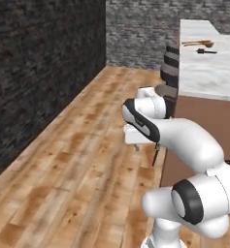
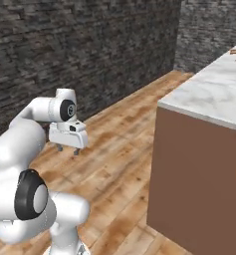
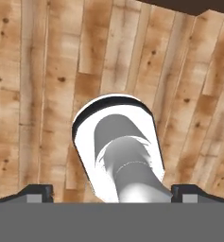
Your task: Pick up the metallic utensils from the counter and place them in the open drawer. Make sure not to pick up any wooden utensils.
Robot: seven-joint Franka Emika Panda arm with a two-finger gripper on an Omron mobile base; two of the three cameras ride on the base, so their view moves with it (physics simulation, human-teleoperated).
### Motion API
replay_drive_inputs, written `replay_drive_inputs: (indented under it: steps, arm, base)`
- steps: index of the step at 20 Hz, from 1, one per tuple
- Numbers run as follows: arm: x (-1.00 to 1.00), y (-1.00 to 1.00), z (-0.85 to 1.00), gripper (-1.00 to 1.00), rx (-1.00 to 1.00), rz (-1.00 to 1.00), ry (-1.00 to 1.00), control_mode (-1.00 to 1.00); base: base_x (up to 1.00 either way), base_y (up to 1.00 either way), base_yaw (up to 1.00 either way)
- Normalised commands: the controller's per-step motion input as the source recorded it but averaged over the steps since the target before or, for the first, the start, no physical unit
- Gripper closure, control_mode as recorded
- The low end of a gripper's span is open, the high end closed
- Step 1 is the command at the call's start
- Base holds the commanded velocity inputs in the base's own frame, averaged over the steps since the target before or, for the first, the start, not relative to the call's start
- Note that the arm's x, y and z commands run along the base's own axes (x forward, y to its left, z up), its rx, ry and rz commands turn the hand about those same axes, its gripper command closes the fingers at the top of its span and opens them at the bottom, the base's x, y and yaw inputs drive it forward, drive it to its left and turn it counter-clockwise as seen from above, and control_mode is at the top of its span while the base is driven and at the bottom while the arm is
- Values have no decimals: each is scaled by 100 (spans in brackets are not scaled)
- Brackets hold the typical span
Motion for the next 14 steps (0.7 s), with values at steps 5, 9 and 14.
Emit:
replay_drive_inputs:
  steps: [5,9,14]
  arm:
    - [0,0,0,-100,0,0,0,100]
    - [0,0,0,-100,0,0,0,100]
    - [0,0,0,-100,0,0,0,100]
  base:
    - [86,100,-46]
    - [95,97,-52]
    - [100,89,-57]
